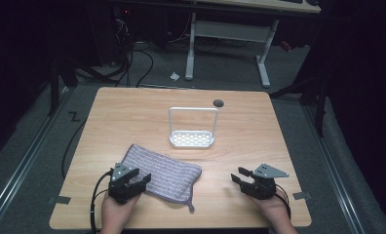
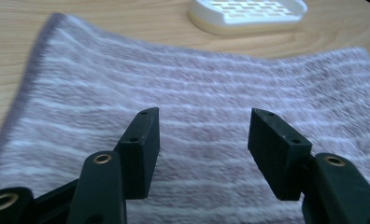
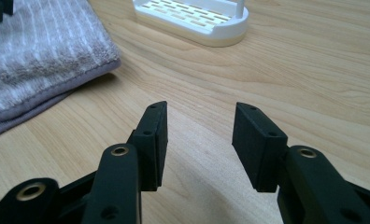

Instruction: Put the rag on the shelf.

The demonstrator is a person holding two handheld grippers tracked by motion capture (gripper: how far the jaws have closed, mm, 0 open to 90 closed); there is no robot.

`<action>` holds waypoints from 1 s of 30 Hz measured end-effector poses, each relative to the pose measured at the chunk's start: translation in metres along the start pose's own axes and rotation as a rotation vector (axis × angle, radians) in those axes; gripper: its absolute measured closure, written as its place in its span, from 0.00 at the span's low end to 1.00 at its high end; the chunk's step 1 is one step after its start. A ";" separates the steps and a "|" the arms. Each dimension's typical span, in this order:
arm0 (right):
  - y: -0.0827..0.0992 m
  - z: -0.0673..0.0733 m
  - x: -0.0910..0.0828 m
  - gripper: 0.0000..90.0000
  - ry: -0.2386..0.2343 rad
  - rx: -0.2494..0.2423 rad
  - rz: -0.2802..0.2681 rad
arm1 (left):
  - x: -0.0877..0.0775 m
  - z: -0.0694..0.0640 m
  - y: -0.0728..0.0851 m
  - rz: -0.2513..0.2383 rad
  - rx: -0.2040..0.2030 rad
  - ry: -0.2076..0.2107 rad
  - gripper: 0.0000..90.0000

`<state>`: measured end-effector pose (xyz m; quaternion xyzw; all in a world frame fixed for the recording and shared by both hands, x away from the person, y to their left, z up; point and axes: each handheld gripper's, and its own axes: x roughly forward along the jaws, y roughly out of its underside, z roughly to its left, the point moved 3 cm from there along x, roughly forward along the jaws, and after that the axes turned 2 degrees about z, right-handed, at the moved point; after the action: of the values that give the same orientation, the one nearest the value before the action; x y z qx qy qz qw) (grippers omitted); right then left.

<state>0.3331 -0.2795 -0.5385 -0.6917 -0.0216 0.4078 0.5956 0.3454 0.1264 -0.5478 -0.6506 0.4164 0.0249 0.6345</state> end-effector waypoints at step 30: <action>-0.010 0.046 0.029 0.95 -0.103 -0.039 0.077 | -0.011 0.006 0.000 0.032 0.002 -0.035 0.79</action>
<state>0.3298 -0.2248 -0.5442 -0.6815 -0.0336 0.4648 0.5642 0.3416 0.1374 -0.5428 -0.6427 0.4157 0.0461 0.6419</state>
